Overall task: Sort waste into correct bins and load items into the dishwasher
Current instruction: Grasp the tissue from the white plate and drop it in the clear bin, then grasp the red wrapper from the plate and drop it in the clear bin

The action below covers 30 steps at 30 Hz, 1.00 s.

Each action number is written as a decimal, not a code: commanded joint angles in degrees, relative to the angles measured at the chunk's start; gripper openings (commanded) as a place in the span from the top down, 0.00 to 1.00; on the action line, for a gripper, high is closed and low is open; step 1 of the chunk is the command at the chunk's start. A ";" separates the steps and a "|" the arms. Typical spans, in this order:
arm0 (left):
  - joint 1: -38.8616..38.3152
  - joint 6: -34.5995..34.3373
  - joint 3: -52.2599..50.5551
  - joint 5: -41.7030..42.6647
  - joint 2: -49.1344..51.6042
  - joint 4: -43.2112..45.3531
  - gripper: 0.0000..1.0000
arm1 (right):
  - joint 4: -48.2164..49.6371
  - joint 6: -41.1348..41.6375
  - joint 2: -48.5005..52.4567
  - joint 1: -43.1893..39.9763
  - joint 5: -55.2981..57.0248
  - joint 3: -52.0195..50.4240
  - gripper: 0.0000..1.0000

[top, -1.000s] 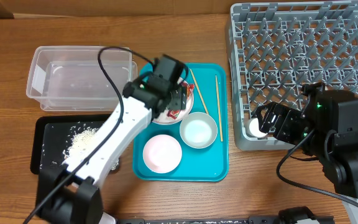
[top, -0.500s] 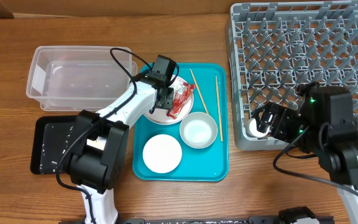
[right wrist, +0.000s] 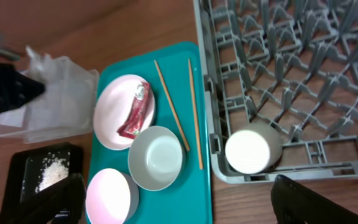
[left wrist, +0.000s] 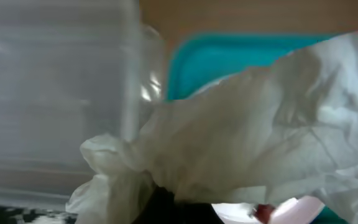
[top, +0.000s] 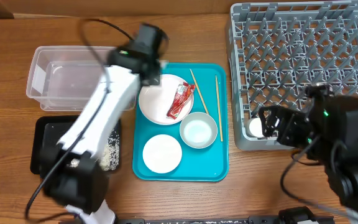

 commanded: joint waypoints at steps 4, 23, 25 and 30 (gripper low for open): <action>10.73 -1.11 0.22 -3.26 3.13 1.33 0.90 | 0.00 -1.16 -2.97 -0.22 -0.13 1.46 0.02; -7.19 12.94 4.20 12.83 12.44 4.17 0.32 | -1.36 -1.62 -2.97 -0.22 -0.11 1.46 0.00; -9.46 12.57 4.20 9.90 15.34 4.50 0.33 | -1.53 -1.62 -2.97 -0.22 -0.11 1.46 0.00; -11.10 10.19 4.20 9.31 21.35 5.88 0.42 | -1.84 -1.62 -2.95 -0.22 -0.11 1.46 0.00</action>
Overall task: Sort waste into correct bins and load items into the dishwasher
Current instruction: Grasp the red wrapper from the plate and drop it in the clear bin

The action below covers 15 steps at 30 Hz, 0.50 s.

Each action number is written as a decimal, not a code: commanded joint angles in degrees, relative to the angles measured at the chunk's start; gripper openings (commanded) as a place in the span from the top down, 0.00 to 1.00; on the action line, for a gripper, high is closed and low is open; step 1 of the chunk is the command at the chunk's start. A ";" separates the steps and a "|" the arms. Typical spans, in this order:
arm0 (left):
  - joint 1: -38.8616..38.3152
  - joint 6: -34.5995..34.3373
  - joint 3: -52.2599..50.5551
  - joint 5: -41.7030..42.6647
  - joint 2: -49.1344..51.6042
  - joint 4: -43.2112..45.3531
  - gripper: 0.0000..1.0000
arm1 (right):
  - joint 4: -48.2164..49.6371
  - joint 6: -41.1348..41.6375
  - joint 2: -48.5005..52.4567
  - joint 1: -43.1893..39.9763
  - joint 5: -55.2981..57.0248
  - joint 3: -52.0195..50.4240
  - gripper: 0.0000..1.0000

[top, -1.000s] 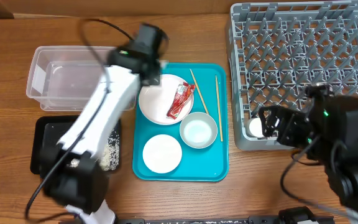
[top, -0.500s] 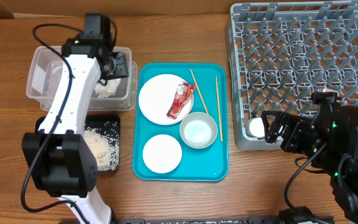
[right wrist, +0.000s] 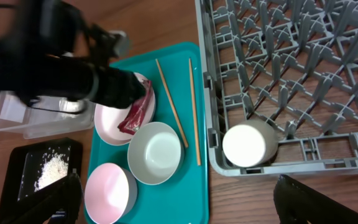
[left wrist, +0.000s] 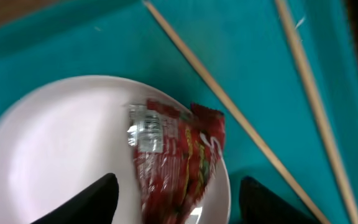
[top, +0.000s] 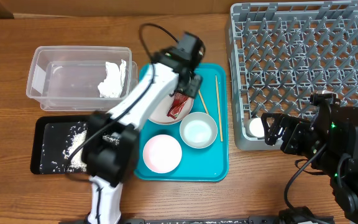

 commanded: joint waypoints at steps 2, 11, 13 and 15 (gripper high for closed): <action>0.76 -1.99 -1.01 -2.84 3.52 -0.09 0.48 | -0.07 -0.42 -0.33 -0.22 -0.11 1.46 0.00; 1.07 -2.62 -0.83 -2.97 3.21 -3.21 0.96 | -0.15 -0.42 -0.33 -0.22 -0.09 1.46 0.00; 1.40 -2.80 -0.28 -2.80 2.97 -4.83 0.96 | -0.39 -0.42 -0.33 -0.22 -0.09 1.46 0.00; 1.68 -3.82 1.03 -2.78 2.29 -7.39 0.96 | -0.72 -0.42 -0.33 -0.22 -0.09 1.46 0.00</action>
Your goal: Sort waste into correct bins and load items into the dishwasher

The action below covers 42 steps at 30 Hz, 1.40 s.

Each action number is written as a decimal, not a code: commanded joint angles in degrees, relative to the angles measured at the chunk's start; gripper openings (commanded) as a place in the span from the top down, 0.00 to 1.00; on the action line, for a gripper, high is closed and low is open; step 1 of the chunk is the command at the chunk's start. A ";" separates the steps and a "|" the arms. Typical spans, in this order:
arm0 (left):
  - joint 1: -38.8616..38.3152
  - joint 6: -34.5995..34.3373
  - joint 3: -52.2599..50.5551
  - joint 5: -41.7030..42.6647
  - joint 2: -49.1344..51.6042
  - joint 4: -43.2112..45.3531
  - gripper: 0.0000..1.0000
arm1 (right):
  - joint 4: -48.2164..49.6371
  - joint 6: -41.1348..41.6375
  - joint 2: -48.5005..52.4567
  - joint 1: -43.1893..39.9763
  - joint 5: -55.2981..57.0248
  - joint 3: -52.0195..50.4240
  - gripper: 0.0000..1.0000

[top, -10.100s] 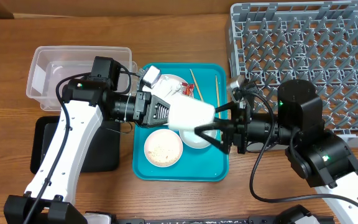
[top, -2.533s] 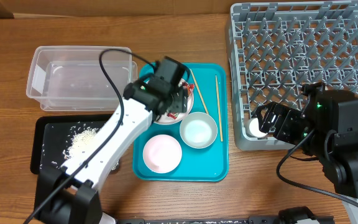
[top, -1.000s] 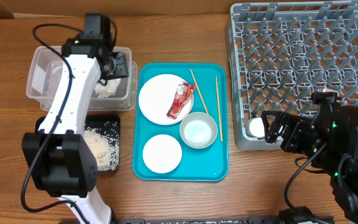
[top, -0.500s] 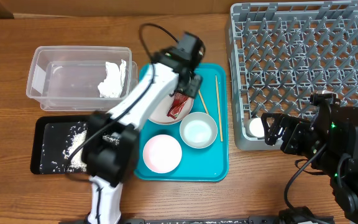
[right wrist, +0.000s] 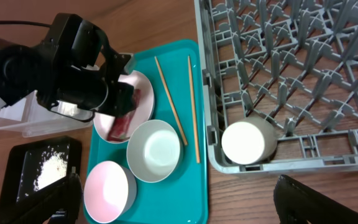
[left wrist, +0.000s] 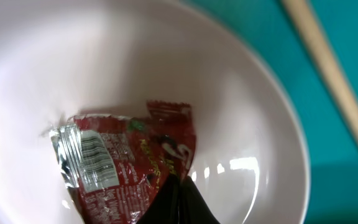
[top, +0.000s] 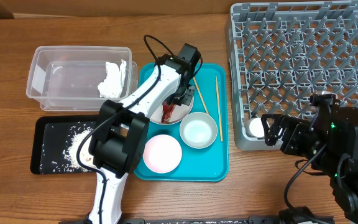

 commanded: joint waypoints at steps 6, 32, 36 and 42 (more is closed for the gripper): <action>2.62 -2.99 7.21 -1.77 -8.85 -6.45 0.96 | -0.17 -0.44 -0.33 -0.20 -0.07 1.46 0.00; 23.69 -4.59 11.06 7.15 -21.05 -16.37 0.63 | -0.55 -0.42 -0.33 -0.20 -0.07 1.46 0.00; 16.65 -3.54 11.04 4.87 -25.22 -18.43 0.61 | -0.55 -0.42 -0.33 -0.20 -0.09 1.46 0.00; 5.66 -7.82 9.55 1.66 -25.66 -21.44 0.51 | -1.86 -0.44 -0.33 -0.20 -0.04 1.46 0.00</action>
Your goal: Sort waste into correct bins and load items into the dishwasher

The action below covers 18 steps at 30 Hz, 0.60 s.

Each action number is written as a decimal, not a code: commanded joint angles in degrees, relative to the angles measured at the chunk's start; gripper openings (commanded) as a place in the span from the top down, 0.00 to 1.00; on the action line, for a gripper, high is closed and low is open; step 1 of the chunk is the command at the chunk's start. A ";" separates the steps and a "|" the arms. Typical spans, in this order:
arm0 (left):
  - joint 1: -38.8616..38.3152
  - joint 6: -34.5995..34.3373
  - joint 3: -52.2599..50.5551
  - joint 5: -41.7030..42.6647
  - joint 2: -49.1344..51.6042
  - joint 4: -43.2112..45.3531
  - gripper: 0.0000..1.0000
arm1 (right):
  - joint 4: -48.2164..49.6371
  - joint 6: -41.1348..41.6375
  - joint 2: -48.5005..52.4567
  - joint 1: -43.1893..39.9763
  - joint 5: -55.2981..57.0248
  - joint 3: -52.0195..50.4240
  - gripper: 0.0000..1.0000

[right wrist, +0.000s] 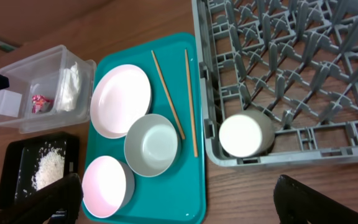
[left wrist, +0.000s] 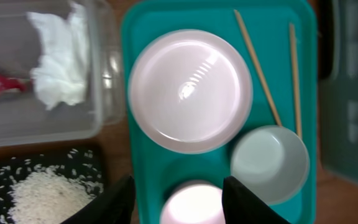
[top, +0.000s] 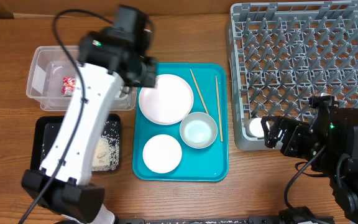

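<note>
A red wrapper [top: 68, 86] lies in the clear bin [top: 39, 62] next to a white tissue [left wrist: 61, 62]. The teal tray [top: 219, 168] carries a bare pink plate [top: 165, 98], a grey-green bowl [top: 198, 130], a pink bowl [top: 162, 153] and two chopsticks [top: 199, 93]. My left gripper [top: 143, 73] hangs open and empty high over the tray's left side, between bin and plate. My right gripper [right wrist: 179, 205] stays open and empty near the front of the grey rack [top: 303, 62], where a white cup [top: 256, 127] sits in the corner.
A black tray [top: 48, 134] with loose rice lies in front of the clear bin. Bare wooden table shows in front of the teal tray and the rack. The left arm crosses over the bin's right end.
The red wrapper left the pink plate and now lies in the clear bin. My left gripper, then shut on it, is open and higher, further left. The right arm has not moved.
First my left gripper held the white tissue at the clear bin. Then the tissue lay in the bin and the gripper stood open over the wrapper on the plate. It shut on the wrapper, which now lies in the bin, leaving the plate bare.
</note>
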 commanded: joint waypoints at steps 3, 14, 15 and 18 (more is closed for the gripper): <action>-6.62 -6.43 -4.04 -1.86 0.28 0.42 0.51 | -0.87 -0.42 -0.31 -0.20 -0.09 1.46 0.00; -14.64 -11.72 -18.73 -1.09 0.31 8.07 0.53 | -1.27 -0.42 -0.24 -0.20 -0.09 1.46 0.00; -15.34 -11.74 -19.69 -1.09 0.31 8.57 0.53 | -1.27 -0.42 -0.20 -0.20 -0.09 1.46 0.00; -17.46 -13.29 -22.53 -1.14 0.31 10.16 0.52 | -1.29 -0.39 -0.15 -0.20 -0.09 1.46 0.00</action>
